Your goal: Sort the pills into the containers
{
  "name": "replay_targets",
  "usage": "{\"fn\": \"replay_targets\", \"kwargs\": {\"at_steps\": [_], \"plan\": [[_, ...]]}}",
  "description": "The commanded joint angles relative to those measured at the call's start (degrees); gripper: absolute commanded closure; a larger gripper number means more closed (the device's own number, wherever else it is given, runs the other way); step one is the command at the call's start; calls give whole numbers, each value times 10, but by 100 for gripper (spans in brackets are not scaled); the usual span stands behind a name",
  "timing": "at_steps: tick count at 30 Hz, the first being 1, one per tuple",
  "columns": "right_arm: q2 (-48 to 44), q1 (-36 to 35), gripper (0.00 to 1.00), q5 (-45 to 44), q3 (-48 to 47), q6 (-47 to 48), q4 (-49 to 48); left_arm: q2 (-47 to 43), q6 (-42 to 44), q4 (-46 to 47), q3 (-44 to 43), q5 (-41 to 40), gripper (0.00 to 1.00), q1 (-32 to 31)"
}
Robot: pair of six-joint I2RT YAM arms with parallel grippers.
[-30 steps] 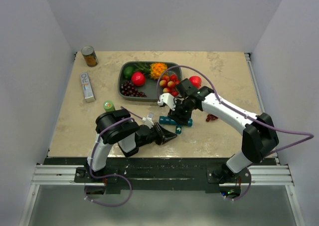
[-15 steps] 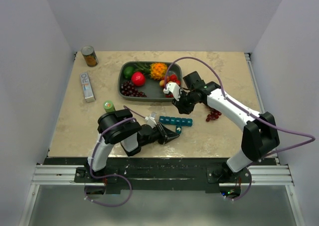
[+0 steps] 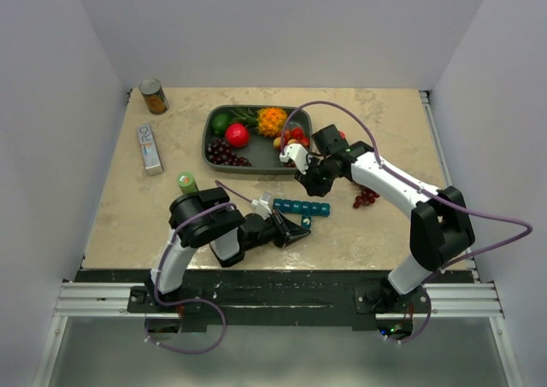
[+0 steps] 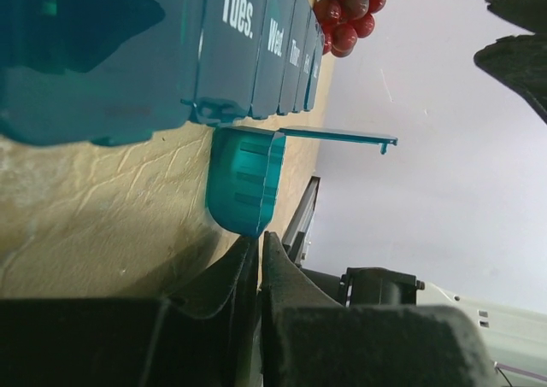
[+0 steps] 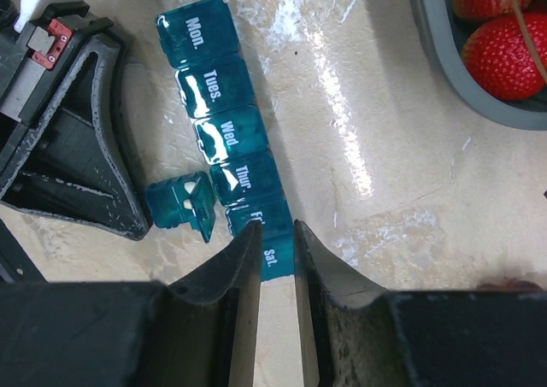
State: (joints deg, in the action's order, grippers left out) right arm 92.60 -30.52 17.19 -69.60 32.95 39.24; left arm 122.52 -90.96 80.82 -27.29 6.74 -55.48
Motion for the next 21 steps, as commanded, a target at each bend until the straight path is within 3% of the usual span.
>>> {"fn": "replay_targets", "kwargs": {"at_steps": [1,8,21], "plan": [[-4,-2,76,-4,11,-5,-15,2,-21,-111,-1,-6,91,-10],[-1,-8,76,5,23,1,-13,-16,-19,-165,-8,-10,93,-11],[3,-19,77,31,46,14,-12,-24,-19,-175,-10,-18,95,-12]]}}
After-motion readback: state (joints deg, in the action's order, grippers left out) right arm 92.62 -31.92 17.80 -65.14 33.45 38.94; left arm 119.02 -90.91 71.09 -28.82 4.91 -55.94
